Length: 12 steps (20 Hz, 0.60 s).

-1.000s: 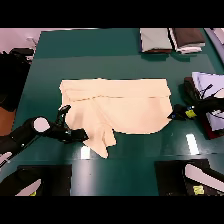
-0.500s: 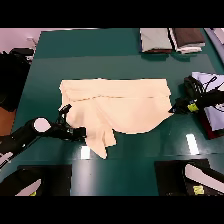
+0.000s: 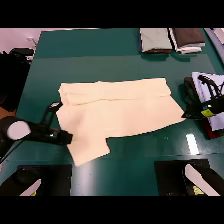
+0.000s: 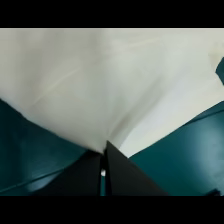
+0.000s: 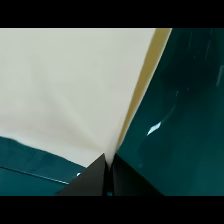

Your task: Fold the shirts.

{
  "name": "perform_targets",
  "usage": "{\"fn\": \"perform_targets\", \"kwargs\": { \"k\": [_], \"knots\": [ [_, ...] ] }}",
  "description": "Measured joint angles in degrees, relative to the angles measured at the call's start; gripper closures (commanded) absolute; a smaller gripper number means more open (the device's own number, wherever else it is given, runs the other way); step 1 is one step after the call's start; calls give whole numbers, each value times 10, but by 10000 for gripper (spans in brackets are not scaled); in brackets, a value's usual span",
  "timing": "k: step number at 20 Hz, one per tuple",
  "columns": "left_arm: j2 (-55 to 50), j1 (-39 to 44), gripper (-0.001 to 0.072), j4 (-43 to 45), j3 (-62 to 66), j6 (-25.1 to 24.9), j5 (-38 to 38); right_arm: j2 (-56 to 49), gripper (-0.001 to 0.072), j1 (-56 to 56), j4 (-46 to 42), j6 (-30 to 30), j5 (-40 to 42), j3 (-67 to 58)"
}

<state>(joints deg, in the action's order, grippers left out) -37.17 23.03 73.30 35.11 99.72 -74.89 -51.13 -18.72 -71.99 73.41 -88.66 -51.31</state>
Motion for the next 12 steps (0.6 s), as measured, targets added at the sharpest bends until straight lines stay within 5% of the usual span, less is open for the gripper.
{"fn": "perform_targets", "kwargs": {
  "k": [5,12],
  "knots": [
    [41,0,684,58,42,3,-54,48,690,0,-21,15,-18,0],
    [-39,-11,684,157,113,-20,24,-26,690,32,-17,26,34,-30]
  ]
}}
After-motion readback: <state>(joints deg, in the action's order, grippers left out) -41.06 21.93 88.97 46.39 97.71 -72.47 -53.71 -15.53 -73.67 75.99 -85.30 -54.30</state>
